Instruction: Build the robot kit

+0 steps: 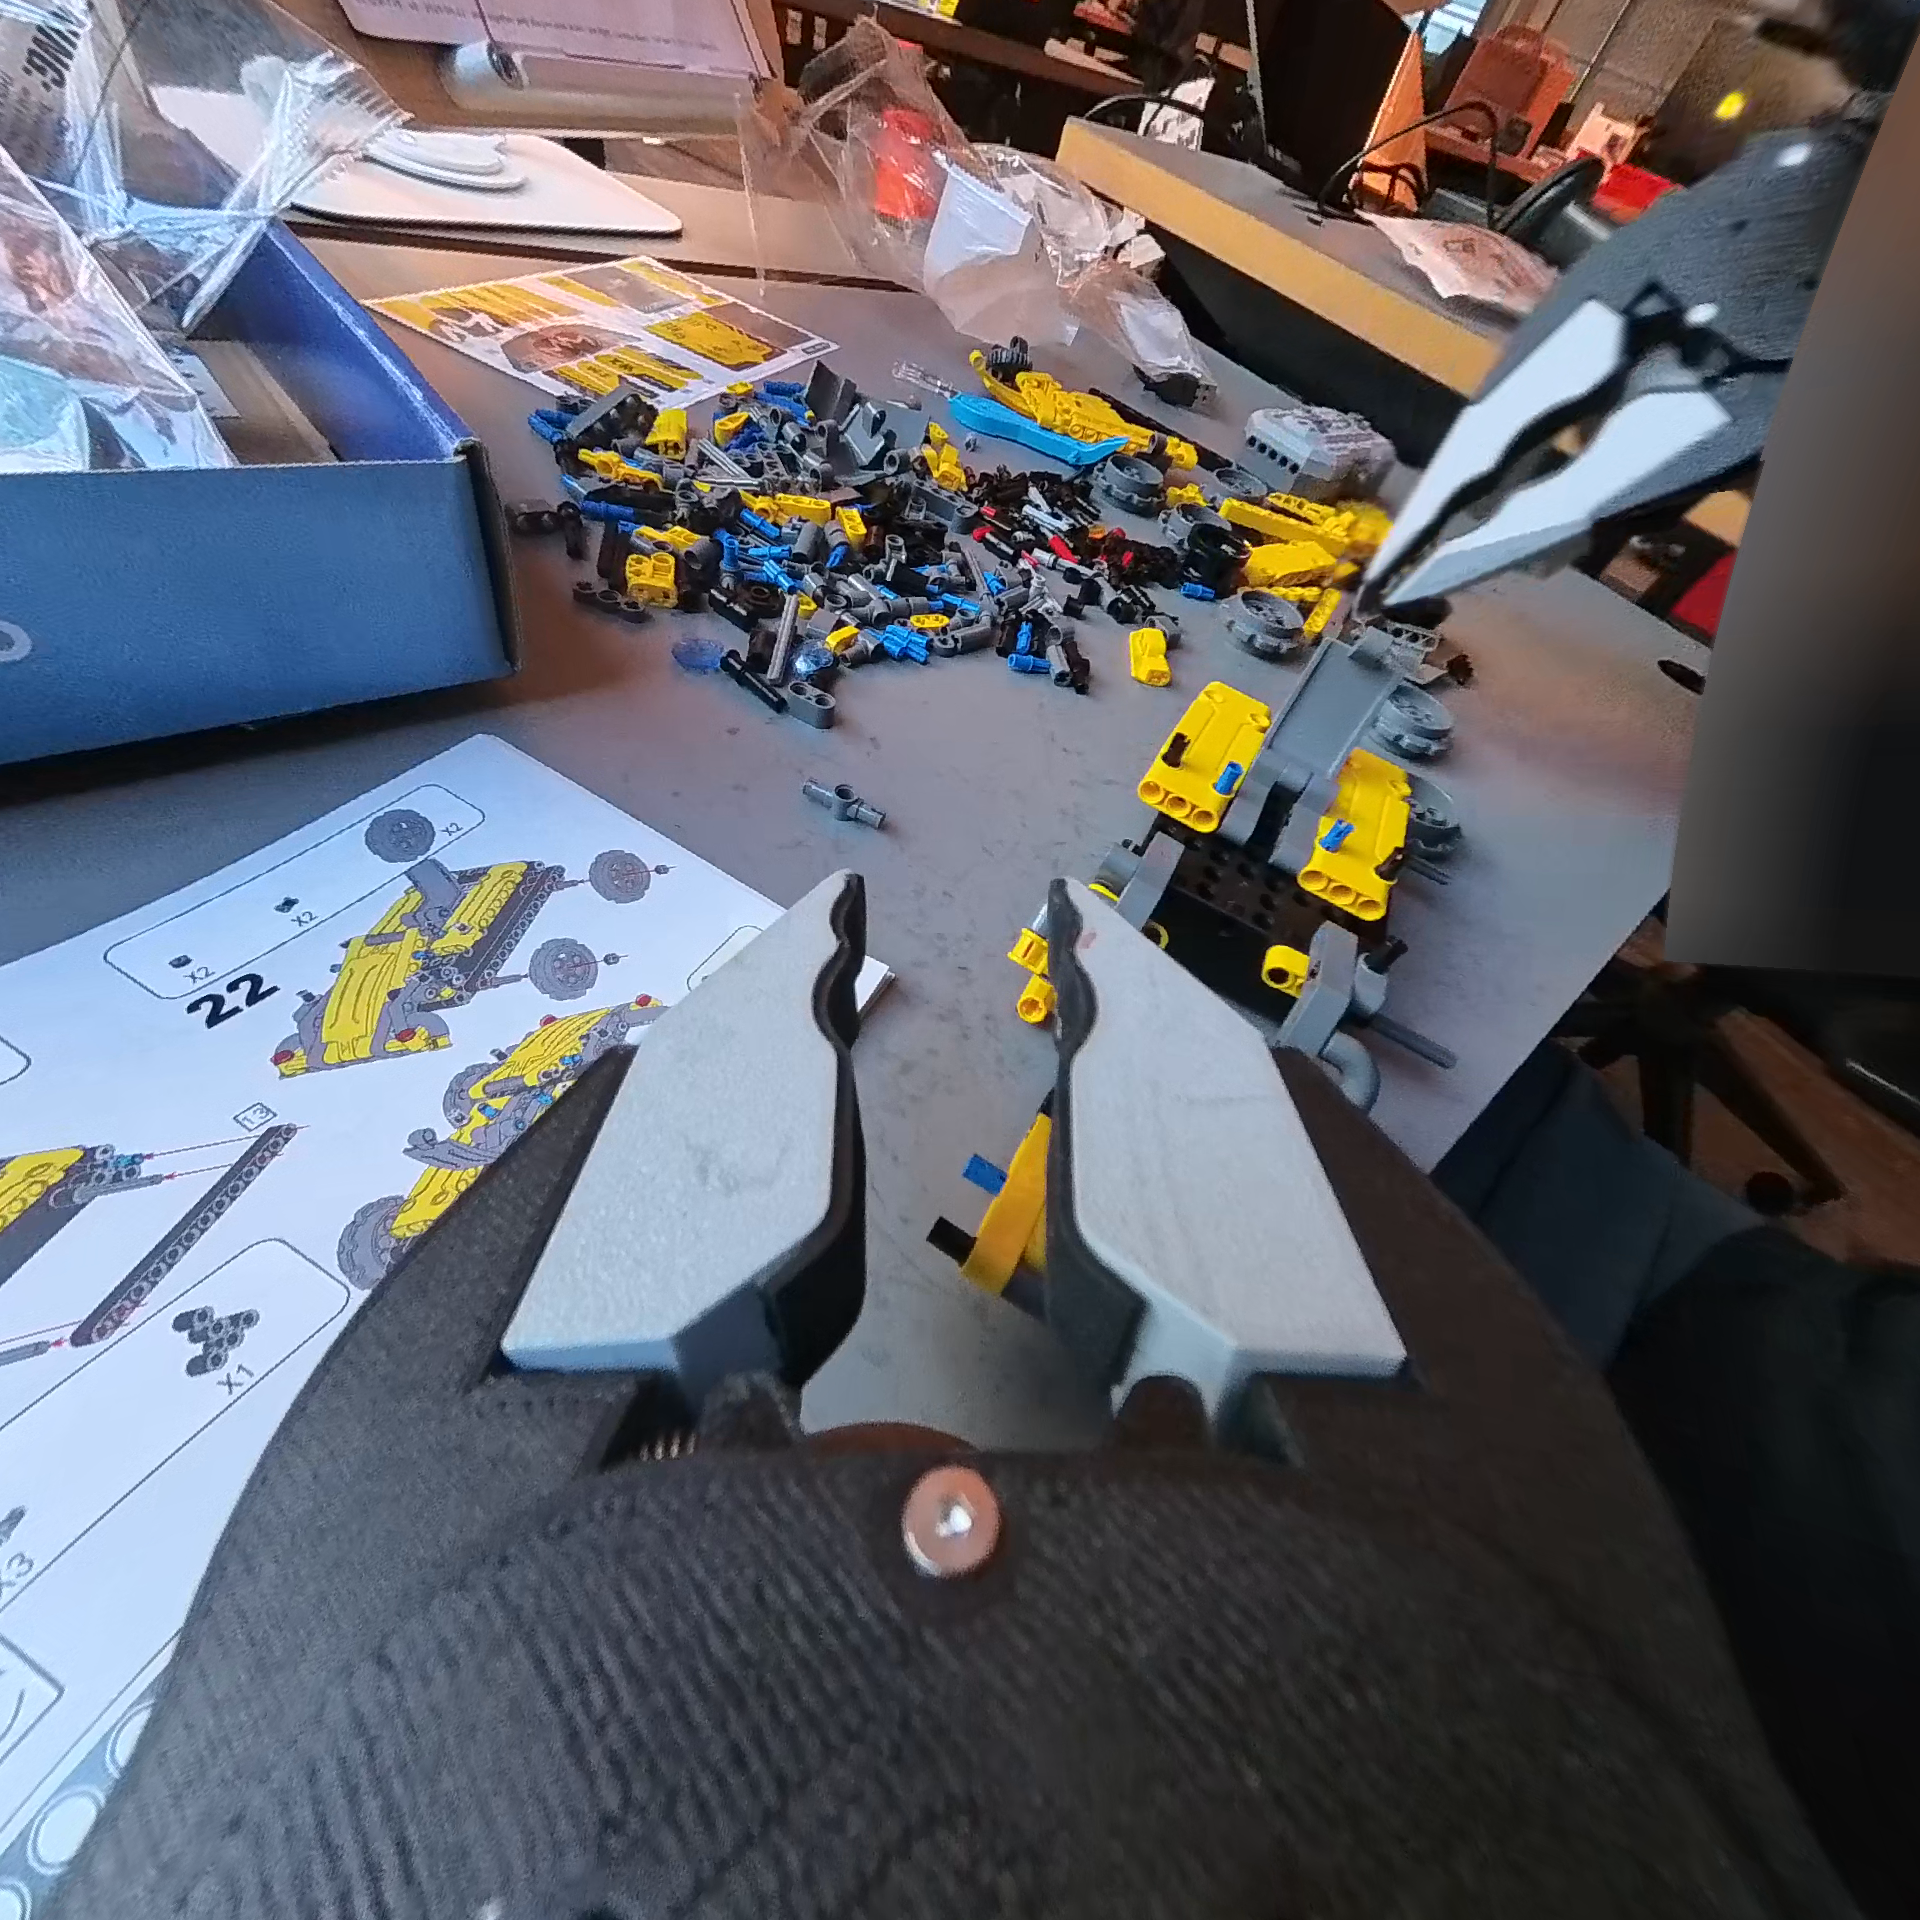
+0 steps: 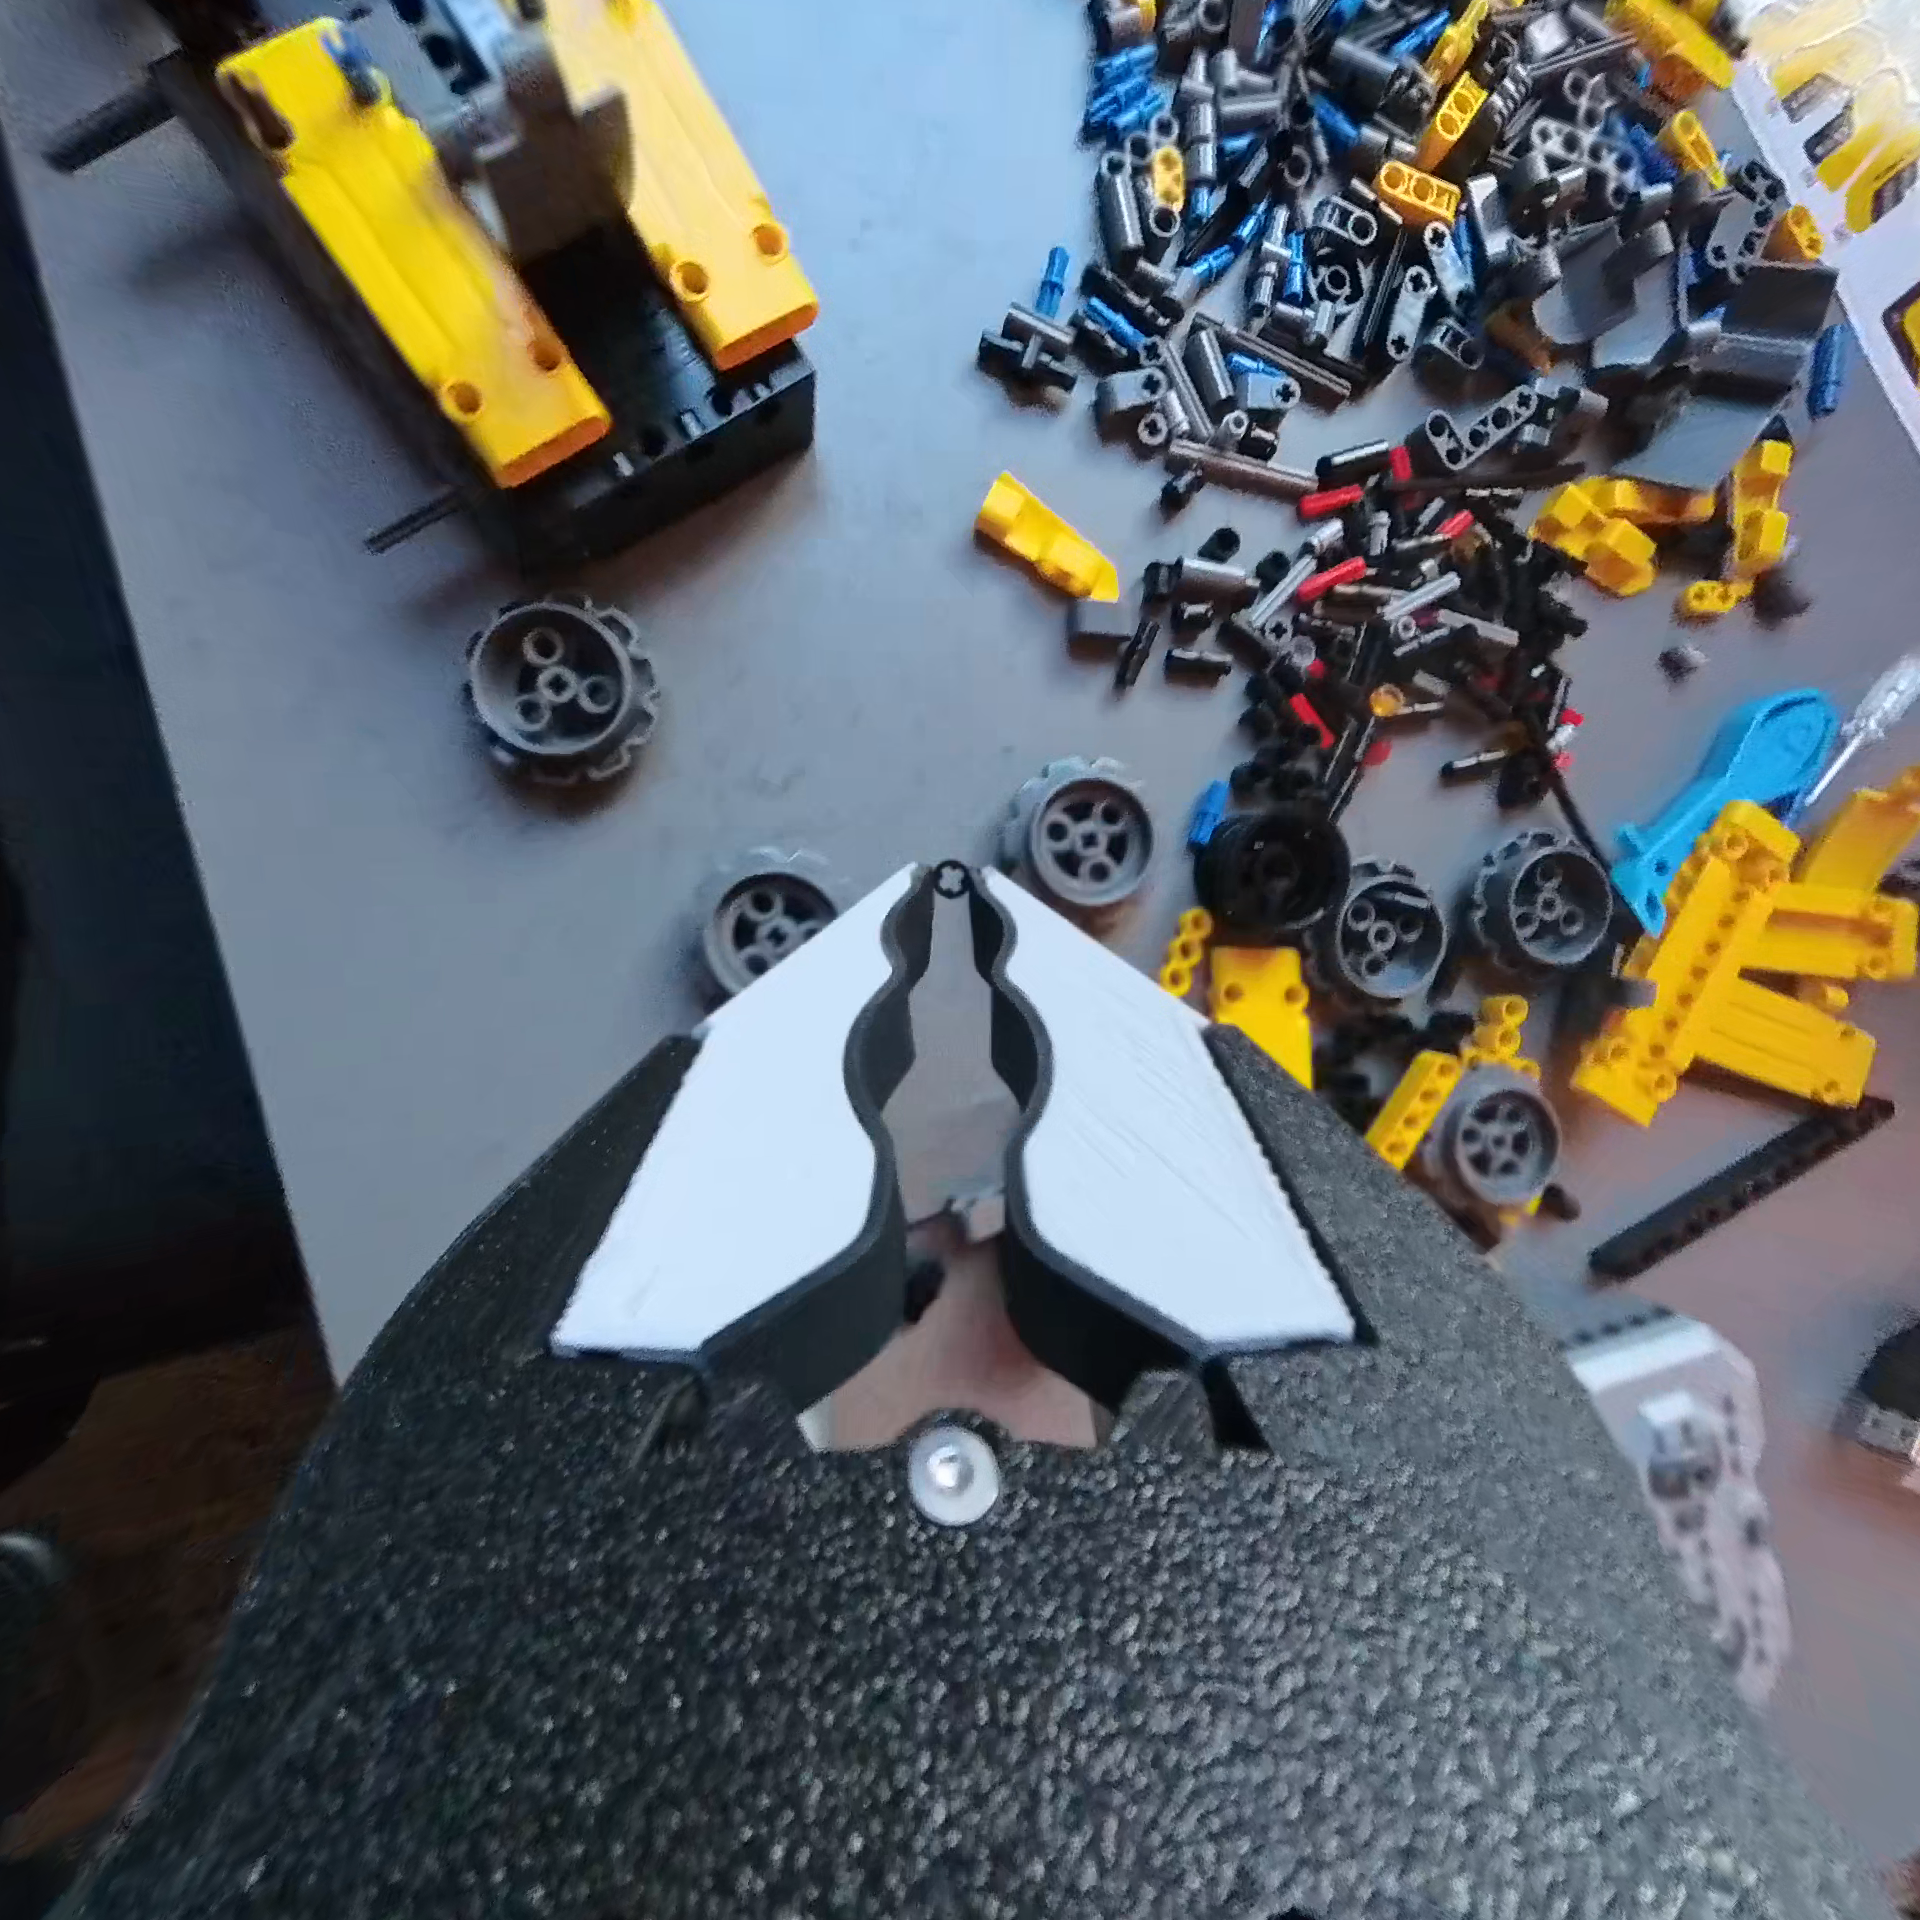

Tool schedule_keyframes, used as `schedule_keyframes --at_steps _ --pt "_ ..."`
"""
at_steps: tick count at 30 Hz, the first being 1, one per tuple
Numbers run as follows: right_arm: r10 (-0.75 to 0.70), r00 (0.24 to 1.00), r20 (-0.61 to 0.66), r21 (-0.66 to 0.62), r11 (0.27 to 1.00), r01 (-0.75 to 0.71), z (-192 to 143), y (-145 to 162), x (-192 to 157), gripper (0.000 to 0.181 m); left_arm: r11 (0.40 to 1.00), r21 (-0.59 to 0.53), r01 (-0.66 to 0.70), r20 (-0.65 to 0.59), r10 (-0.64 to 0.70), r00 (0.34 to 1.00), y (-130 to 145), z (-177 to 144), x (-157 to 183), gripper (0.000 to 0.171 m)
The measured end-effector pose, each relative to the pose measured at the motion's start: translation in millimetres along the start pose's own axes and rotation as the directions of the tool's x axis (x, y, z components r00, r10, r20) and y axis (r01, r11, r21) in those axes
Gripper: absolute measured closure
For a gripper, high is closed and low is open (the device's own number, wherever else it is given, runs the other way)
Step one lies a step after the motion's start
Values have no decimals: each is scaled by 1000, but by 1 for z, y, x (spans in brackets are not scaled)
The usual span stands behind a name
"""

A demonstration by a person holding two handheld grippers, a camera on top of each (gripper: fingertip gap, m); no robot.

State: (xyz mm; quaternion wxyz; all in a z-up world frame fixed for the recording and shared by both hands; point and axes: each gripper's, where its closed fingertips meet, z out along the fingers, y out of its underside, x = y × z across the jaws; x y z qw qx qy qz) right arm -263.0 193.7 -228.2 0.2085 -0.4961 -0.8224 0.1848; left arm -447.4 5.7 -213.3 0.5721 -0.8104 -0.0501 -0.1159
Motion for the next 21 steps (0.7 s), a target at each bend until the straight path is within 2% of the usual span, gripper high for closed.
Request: schedule_keyframes --at_steps 5,9,12,16,21 --pt "34 999 3 -47 998 -34 -19 40 -36 175 1000 -6 -5 7 5 1000 1 1 0 140" --pt "77 997 1 -68 995 -77 -11 59 -48 174 1000 -13 -1 12 2 1000 2 1 -1 140" --pt "93 996 9 -85 992 -92 -4 66 -53 167 1000 -25 4 14 -3 1000 3 2 -2 140" --pt "102 995 11 -54 993 -101 -9 63 -52 165 1000 -26 4 14 -4 1000 3 2 -2 140" --pt "64 997 38 123 990 -68 -32 14 -40 165 1000 -24 2 10 -2 1000 3 2 -1 140"
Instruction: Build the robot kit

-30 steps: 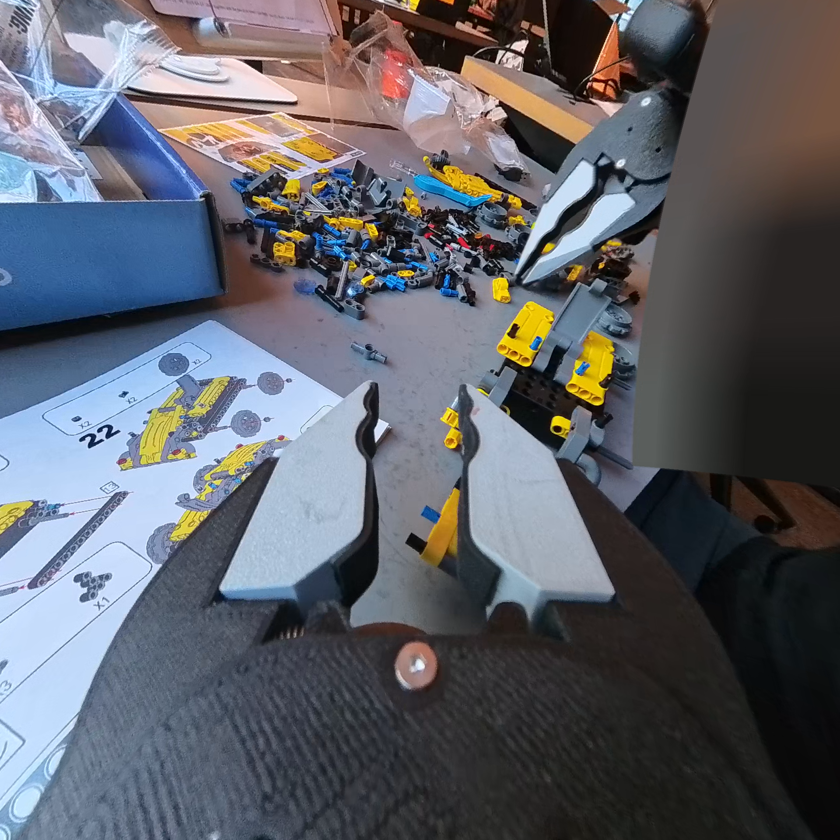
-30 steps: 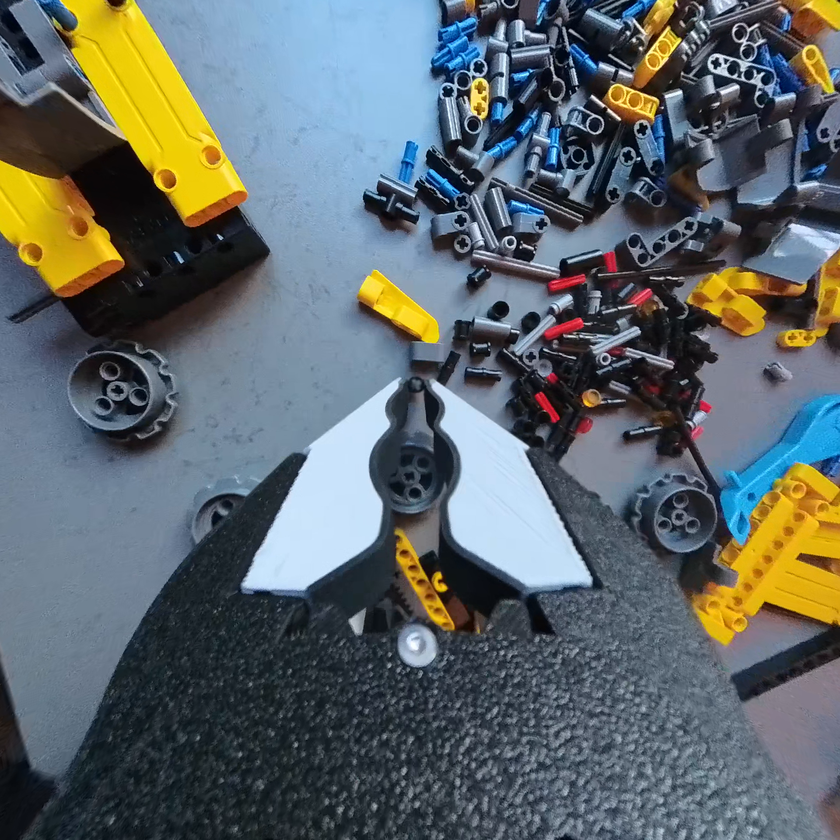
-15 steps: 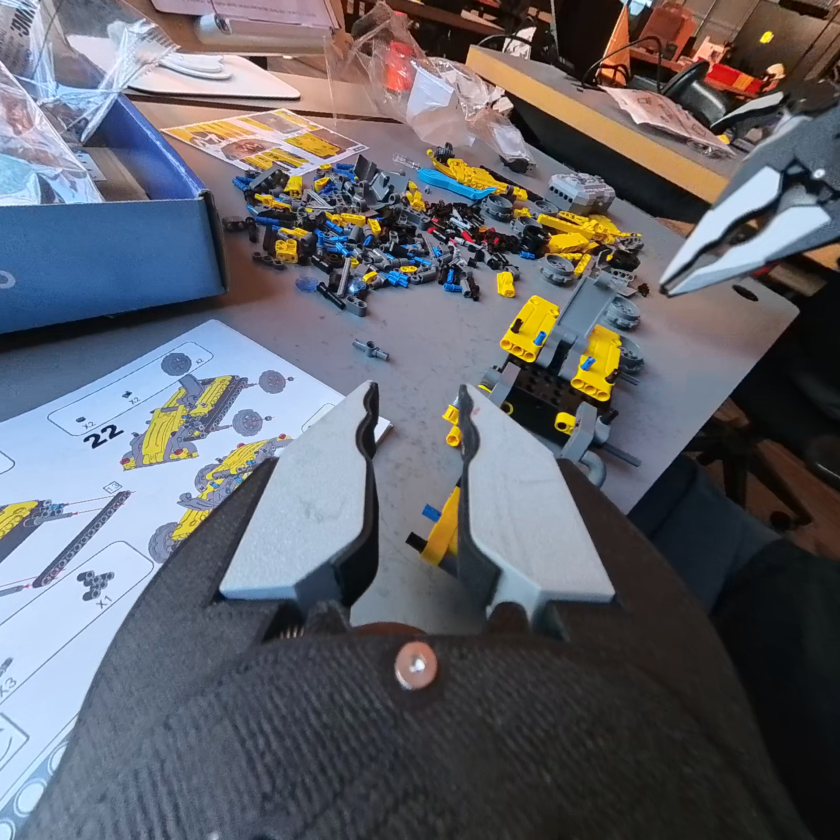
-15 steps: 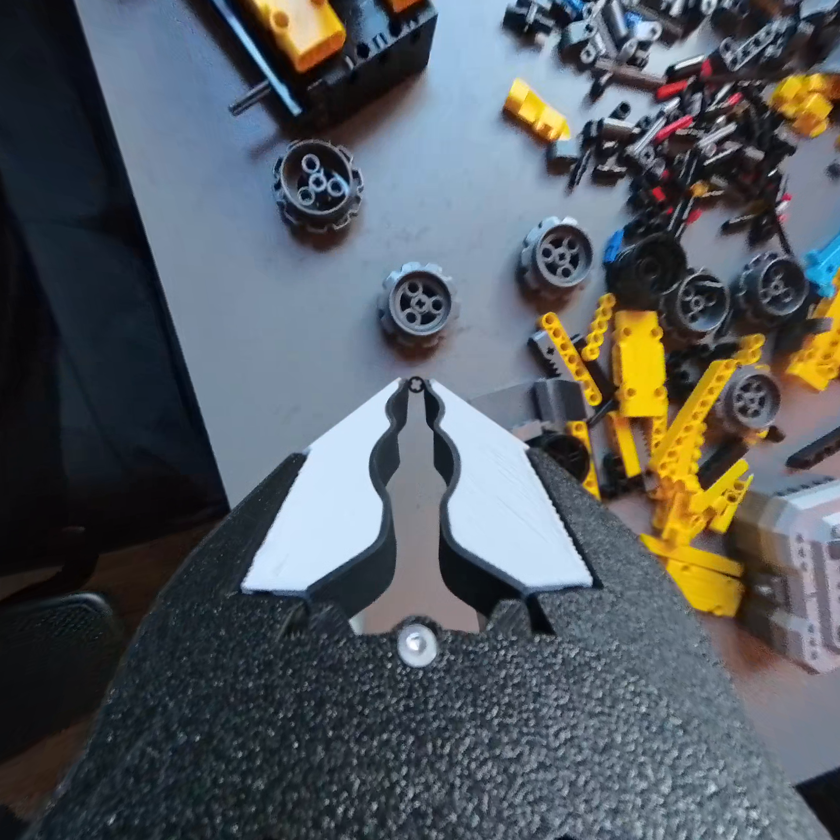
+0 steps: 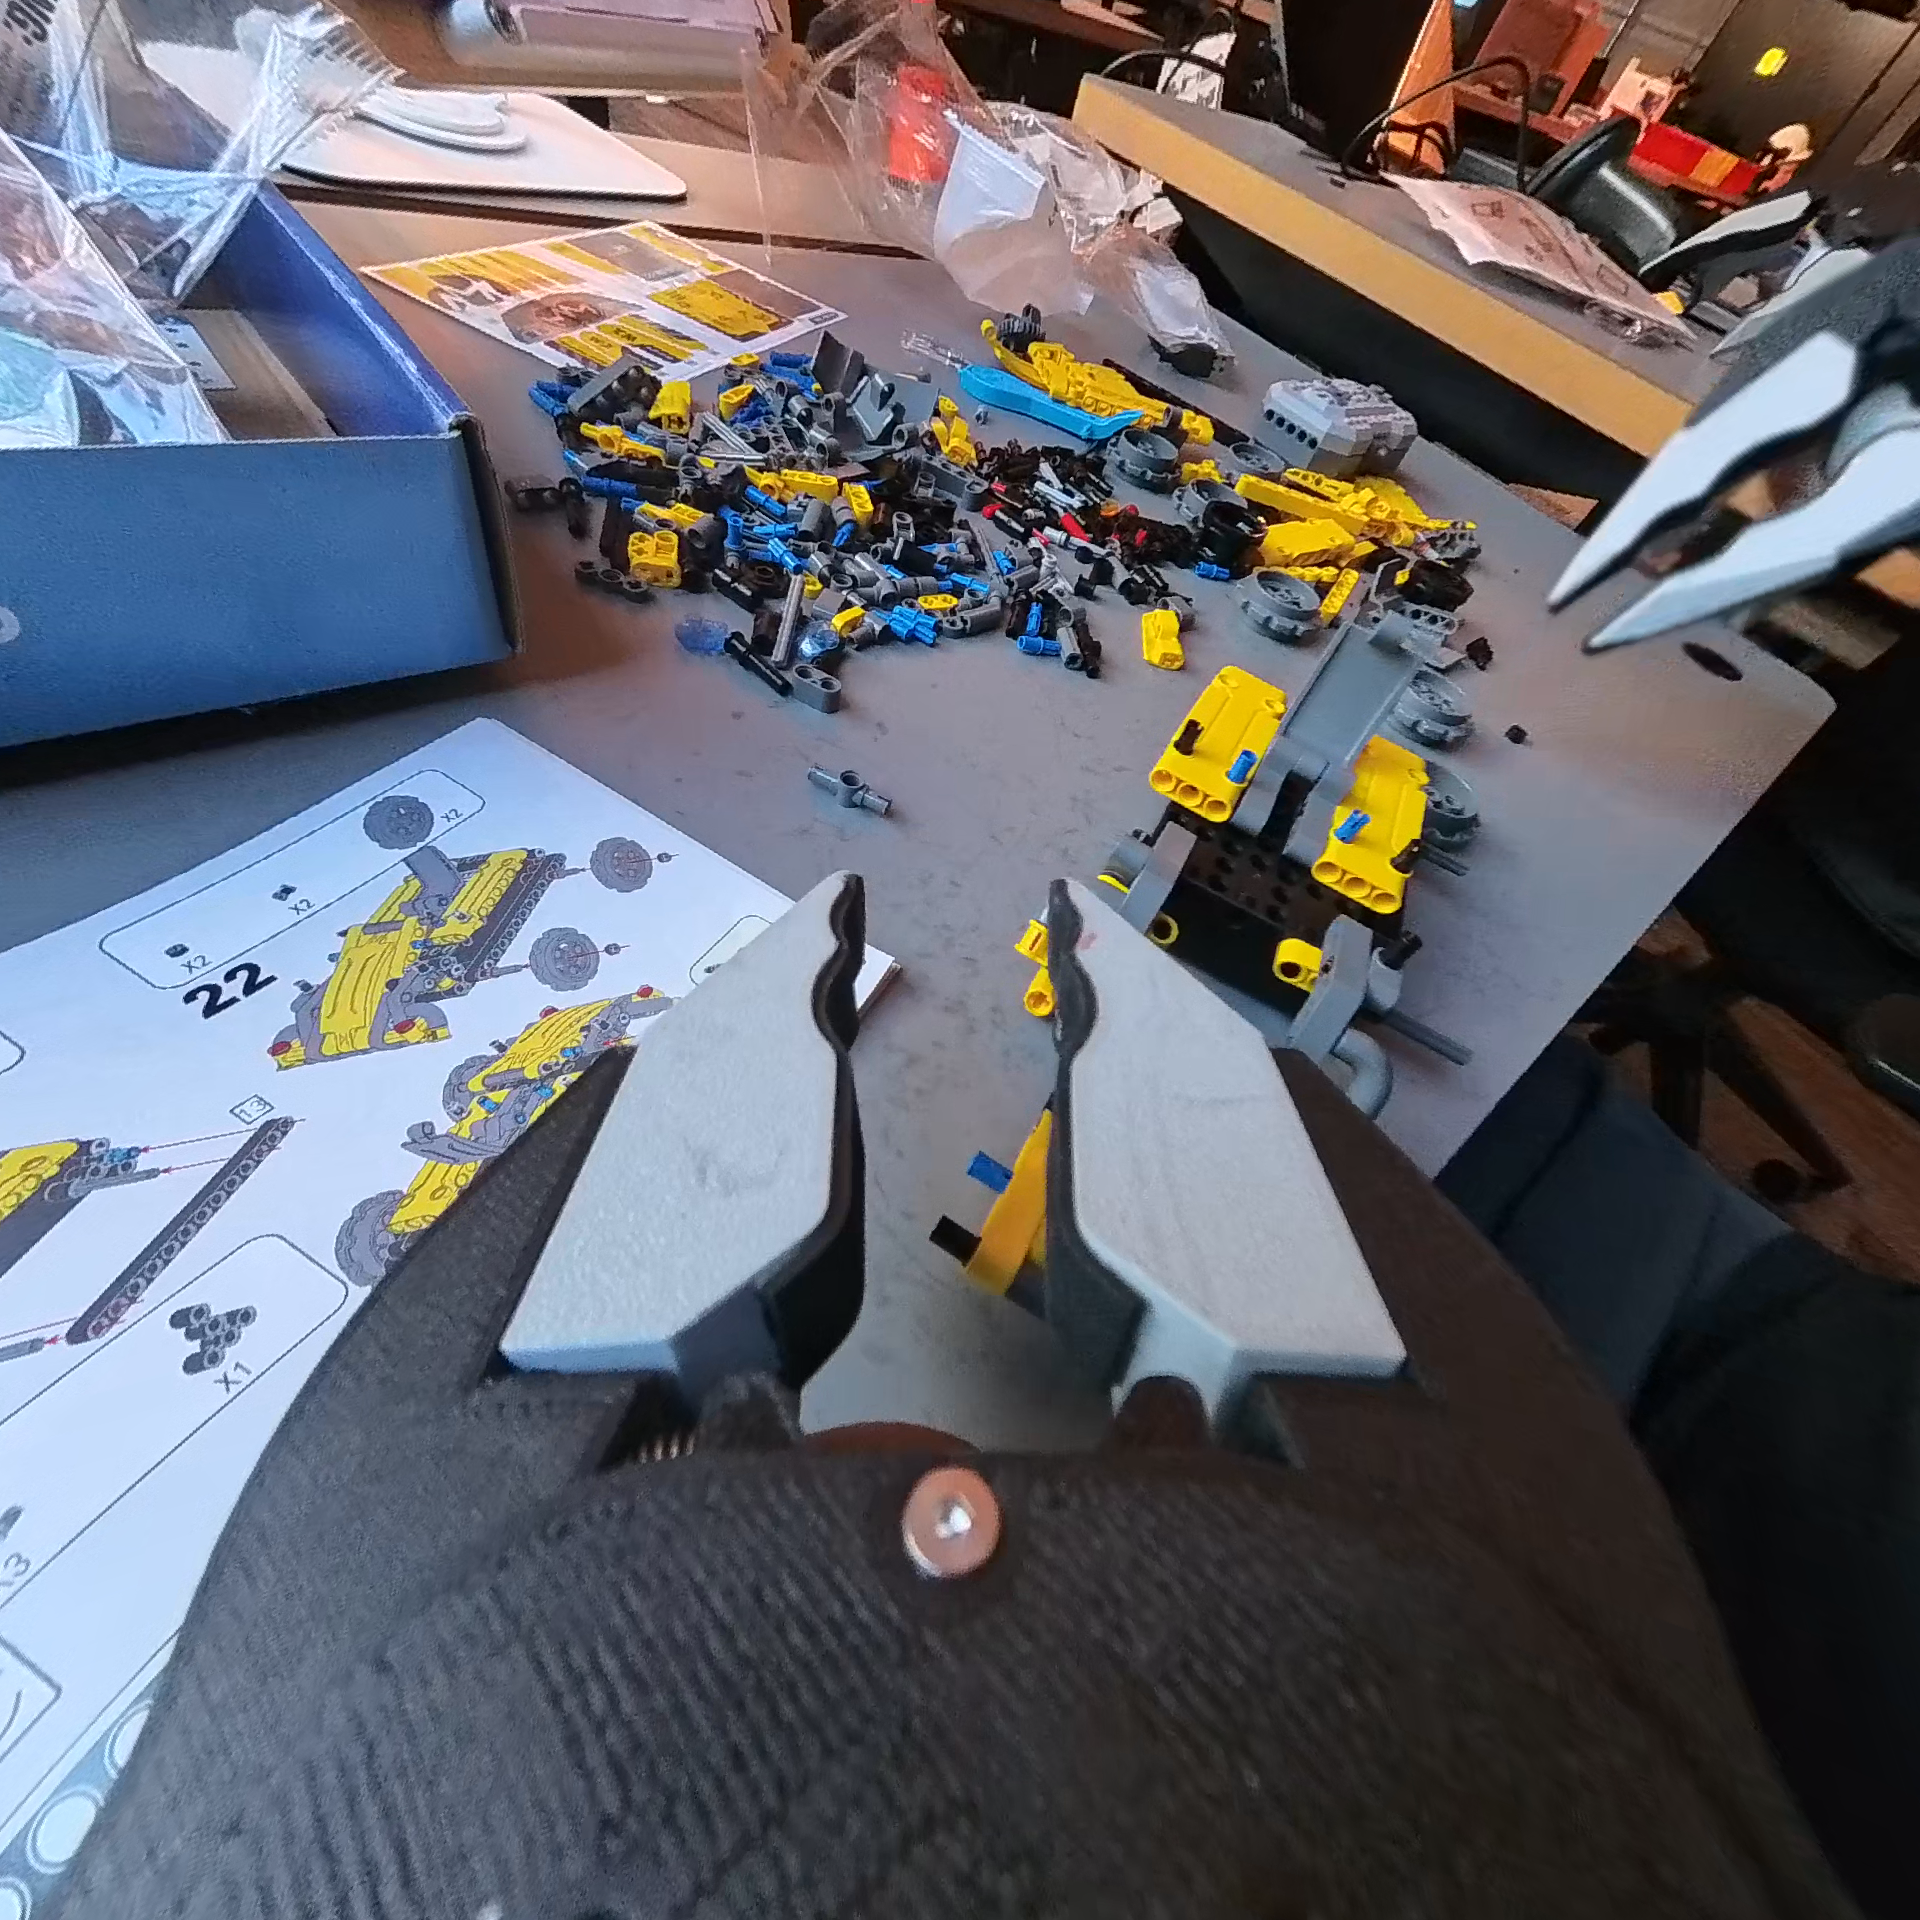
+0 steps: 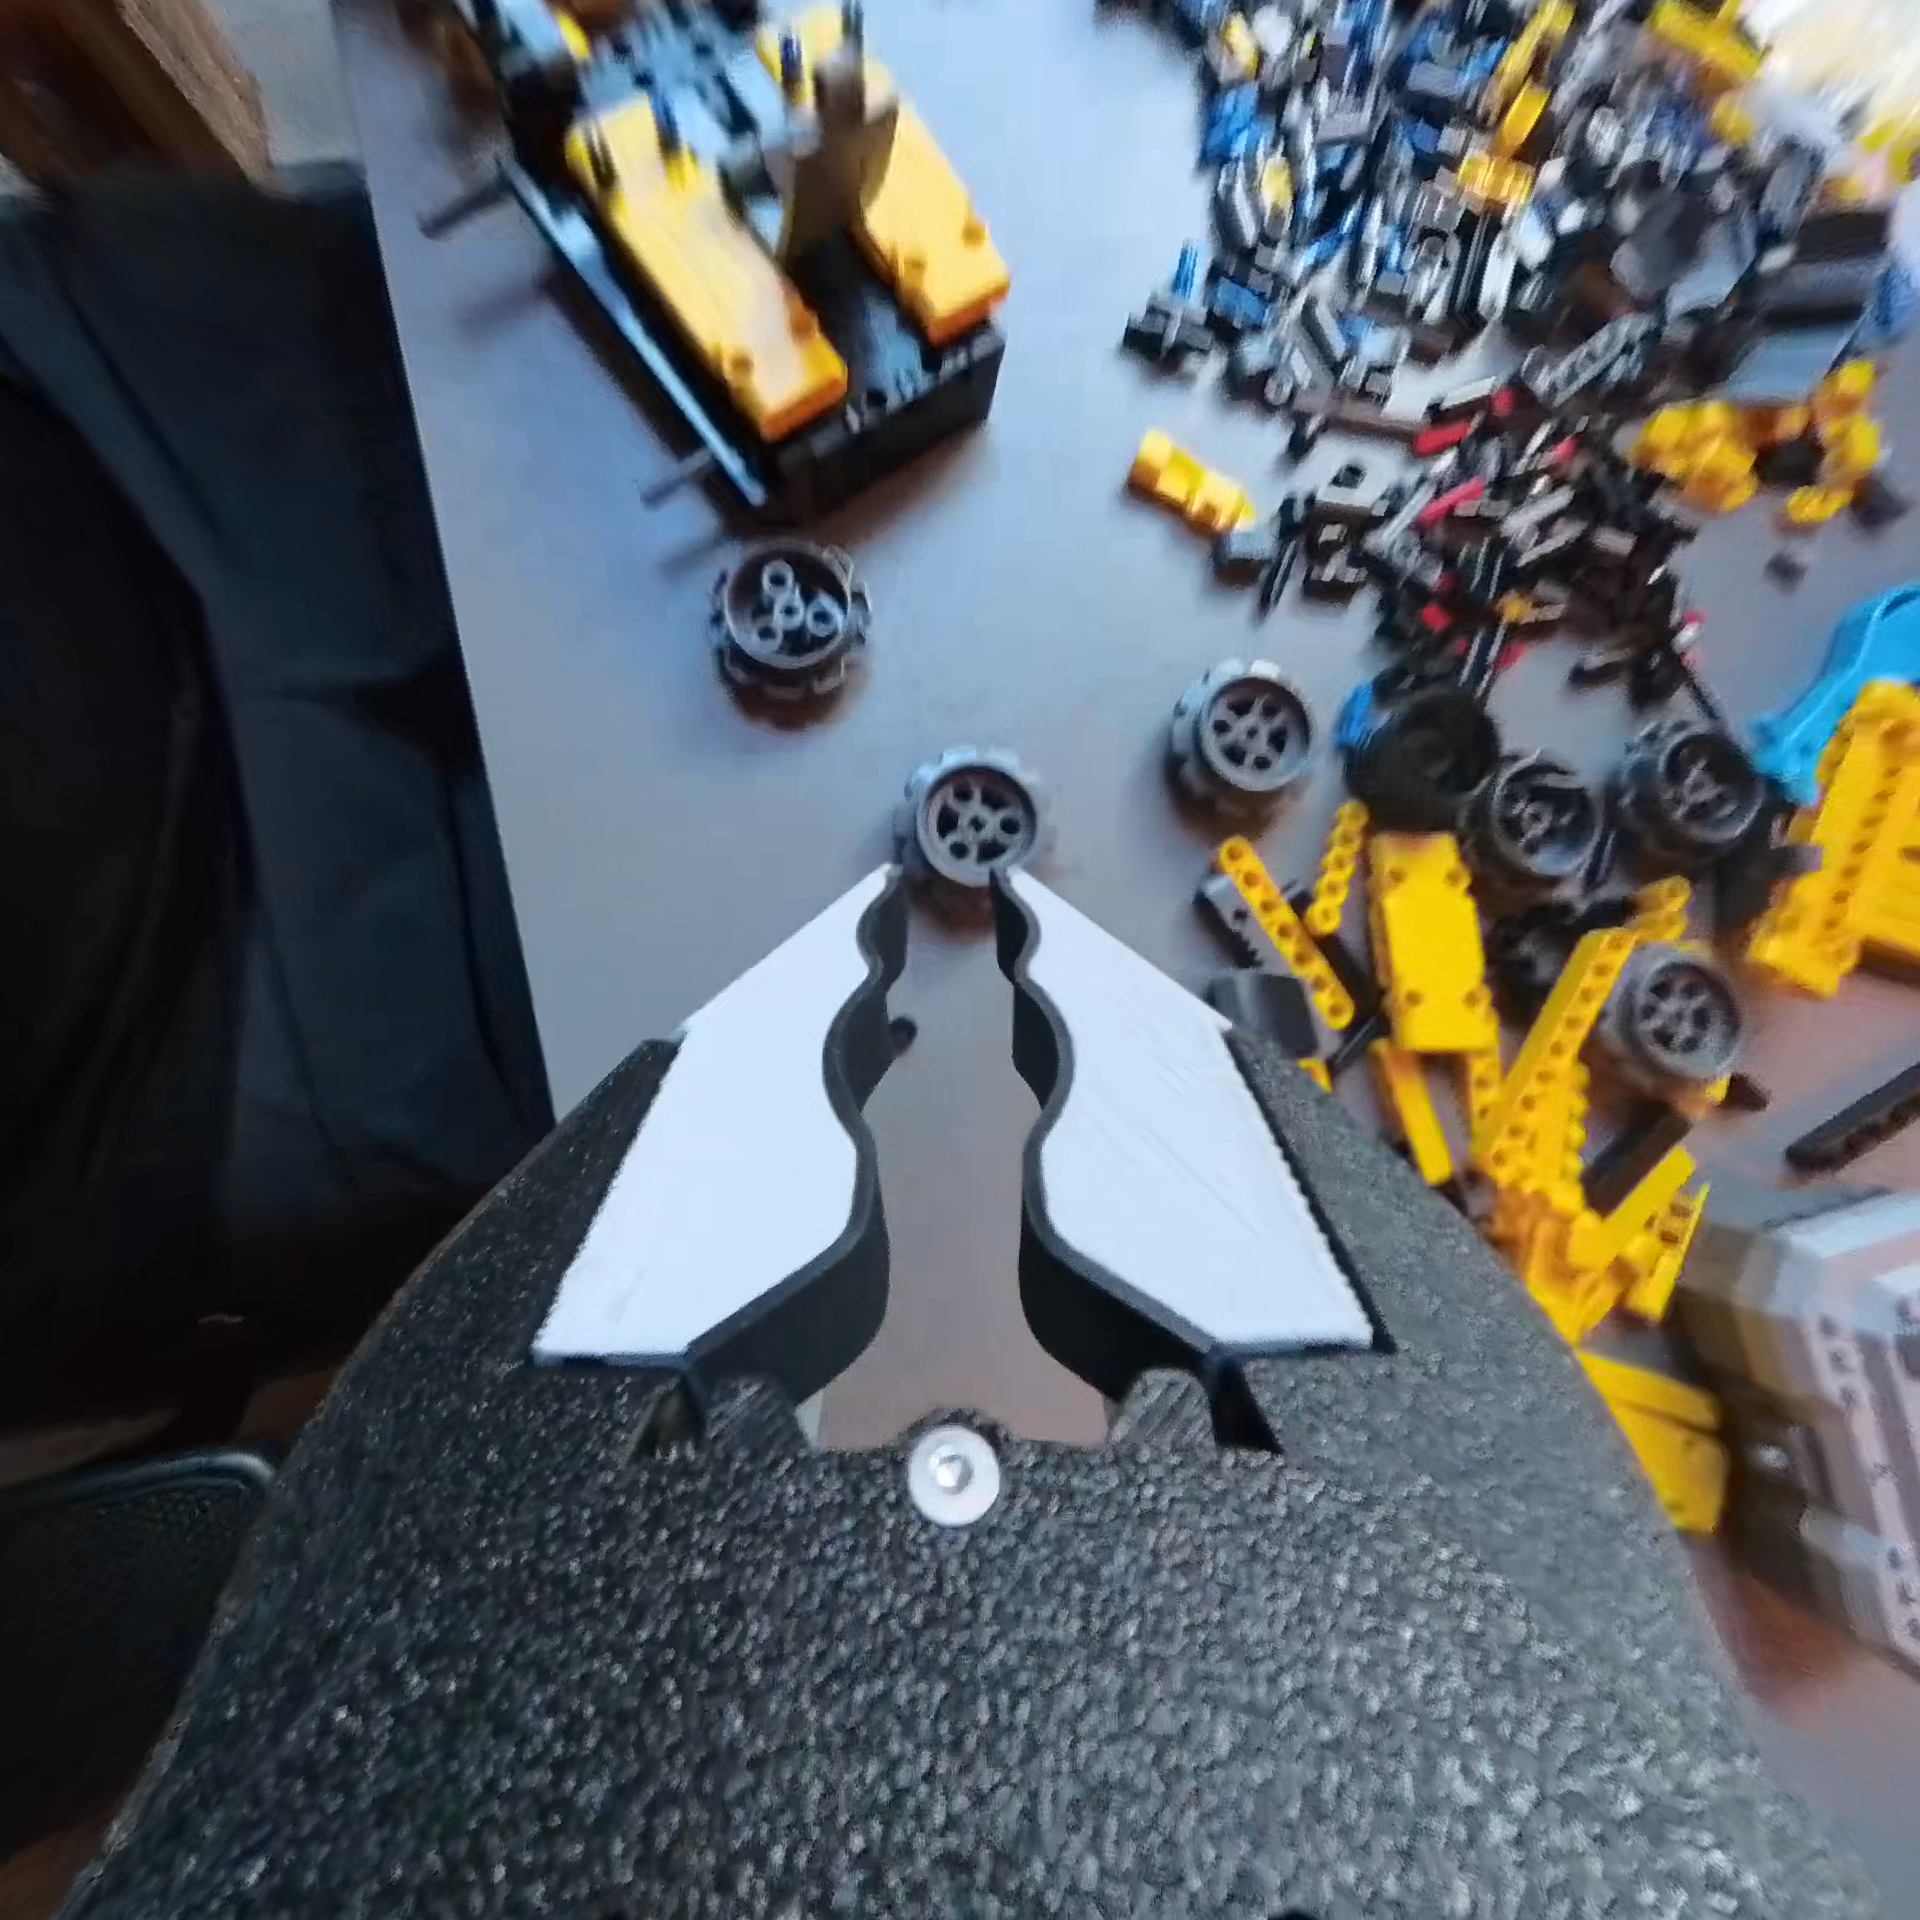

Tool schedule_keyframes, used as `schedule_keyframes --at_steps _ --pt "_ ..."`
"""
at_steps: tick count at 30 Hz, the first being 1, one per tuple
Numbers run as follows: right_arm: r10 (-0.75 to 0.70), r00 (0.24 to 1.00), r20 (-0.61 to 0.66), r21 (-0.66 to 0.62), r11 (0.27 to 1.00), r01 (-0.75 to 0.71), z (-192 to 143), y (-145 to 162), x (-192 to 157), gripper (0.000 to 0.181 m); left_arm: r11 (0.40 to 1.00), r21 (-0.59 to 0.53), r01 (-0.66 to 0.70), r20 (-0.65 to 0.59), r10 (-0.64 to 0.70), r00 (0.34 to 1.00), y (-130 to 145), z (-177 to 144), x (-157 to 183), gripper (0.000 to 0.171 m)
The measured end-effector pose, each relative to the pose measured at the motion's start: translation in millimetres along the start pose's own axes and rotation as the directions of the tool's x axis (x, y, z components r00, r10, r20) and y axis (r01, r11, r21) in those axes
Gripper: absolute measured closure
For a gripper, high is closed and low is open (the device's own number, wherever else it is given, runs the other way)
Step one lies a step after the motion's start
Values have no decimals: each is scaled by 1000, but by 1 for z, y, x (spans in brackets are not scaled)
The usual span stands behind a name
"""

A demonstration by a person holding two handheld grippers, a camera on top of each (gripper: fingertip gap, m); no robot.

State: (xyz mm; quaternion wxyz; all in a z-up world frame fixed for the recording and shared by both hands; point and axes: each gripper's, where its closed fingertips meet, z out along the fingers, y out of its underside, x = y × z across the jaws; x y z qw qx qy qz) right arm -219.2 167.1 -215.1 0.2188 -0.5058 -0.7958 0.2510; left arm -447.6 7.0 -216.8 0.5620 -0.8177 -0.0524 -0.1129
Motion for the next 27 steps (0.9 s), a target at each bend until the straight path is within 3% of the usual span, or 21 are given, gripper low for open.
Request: schedule_keyframes --at_steps 4,7,10,17,27 --pt "-4 998 -66 54 998 8 10 -39 44 167 1000 0 1 -6 -1 1000 0 0 1 139" --pt "44 986 -164 -19 999 -48 38 -48 92 170 1000 2 0 -8 0 1000 0 0 1 140" --pt "88 985 -150 -76 992 -101 70 -50 116 170 1000 6 0 -11 1 1000 -1 -1 1 140" --pt "127 991 -36 -117 985 -130 112 -50 123 175 1000 13 3 -24 -3 1000 -1 -1 2 140" --pt "20 1000 15 -206 978 -16 122 -53 123 173 1000 15 11 -36 -10 999 -2 -2 3 140"
